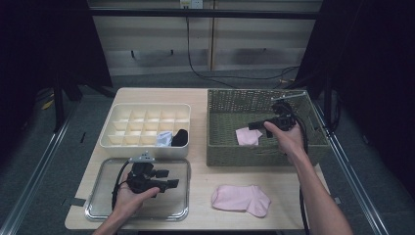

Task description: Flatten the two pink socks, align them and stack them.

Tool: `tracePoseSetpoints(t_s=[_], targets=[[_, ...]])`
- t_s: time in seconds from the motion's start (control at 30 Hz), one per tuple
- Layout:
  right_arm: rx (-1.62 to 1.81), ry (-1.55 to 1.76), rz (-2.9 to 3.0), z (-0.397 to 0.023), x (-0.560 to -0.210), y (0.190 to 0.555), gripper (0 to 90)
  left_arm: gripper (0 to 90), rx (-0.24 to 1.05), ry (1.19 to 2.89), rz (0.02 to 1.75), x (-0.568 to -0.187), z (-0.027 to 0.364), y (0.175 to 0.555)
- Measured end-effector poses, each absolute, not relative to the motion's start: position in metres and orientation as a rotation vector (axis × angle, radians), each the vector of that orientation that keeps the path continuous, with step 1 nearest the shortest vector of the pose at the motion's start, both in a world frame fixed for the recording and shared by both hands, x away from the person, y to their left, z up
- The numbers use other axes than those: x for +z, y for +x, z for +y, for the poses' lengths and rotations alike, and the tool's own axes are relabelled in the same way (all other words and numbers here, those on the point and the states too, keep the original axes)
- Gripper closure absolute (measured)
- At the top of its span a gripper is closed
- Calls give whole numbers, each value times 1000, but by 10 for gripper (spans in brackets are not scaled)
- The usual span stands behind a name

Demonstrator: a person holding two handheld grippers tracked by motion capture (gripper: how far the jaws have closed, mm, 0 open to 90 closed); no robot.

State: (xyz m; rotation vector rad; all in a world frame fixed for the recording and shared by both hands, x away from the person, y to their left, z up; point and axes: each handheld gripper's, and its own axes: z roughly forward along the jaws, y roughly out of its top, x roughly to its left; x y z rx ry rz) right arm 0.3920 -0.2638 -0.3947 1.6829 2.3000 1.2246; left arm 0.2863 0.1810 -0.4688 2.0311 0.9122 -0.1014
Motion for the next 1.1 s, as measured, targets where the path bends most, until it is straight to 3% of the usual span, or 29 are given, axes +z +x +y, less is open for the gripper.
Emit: tracePoseSetpoints(t_s=[0.7,0.97,1.1], targets=[[998,1817,2336,-257,-405,442,492,352,-76,2032,905,-466,182,287],[880,1848,2345,-252,-417,468,581,345,-56,2036,894,-464,184,286],[874,1872,2316,-252,-426,476,574,345,-68,2040,894,-465,183,287]])
